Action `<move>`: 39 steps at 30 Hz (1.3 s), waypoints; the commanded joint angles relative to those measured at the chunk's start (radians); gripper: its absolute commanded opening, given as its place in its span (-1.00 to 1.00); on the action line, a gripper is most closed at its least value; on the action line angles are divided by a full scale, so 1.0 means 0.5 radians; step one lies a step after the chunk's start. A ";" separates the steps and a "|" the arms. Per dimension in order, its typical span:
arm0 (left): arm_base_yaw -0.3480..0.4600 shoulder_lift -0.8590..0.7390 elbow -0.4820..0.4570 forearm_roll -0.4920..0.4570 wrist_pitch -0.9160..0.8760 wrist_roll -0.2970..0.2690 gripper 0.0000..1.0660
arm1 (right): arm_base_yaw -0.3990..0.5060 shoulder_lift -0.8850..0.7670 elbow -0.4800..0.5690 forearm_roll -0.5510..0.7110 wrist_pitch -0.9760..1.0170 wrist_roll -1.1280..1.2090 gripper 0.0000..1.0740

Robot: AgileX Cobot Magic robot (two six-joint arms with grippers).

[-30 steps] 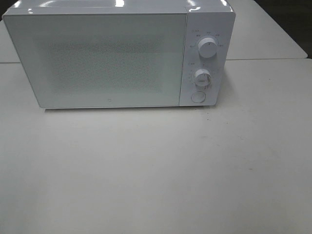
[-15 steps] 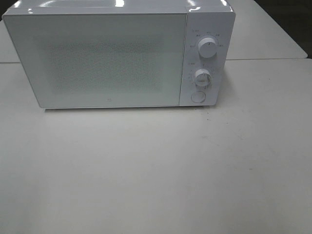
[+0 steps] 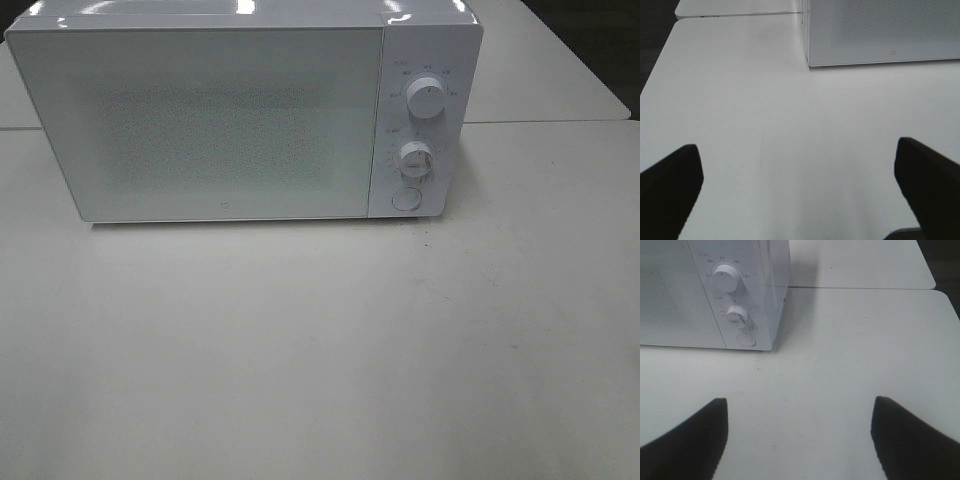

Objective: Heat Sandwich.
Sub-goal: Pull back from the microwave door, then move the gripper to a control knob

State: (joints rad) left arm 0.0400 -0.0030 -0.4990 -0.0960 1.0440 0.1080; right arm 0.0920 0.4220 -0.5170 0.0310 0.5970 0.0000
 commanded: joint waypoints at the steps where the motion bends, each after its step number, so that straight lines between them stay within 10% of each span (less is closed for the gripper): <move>1: 0.002 -0.060 0.002 -0.006 -0.014 -0.008 0.95 | -0.008 0.128 0.014 0.012 -0.170 0.000 0.42; 39: 0.002 -0.060 0.002 -0.006 -0.014 -0.008 0.95 | 0.174 1.618 0.080 0.130 -2.044 -0.194 0.42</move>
State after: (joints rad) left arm 0.0400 -0.0030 -0.4990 -0.0960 1.0440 0.1080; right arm 0.1500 1.1980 -0.4950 0.0540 -0.3180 -0.0410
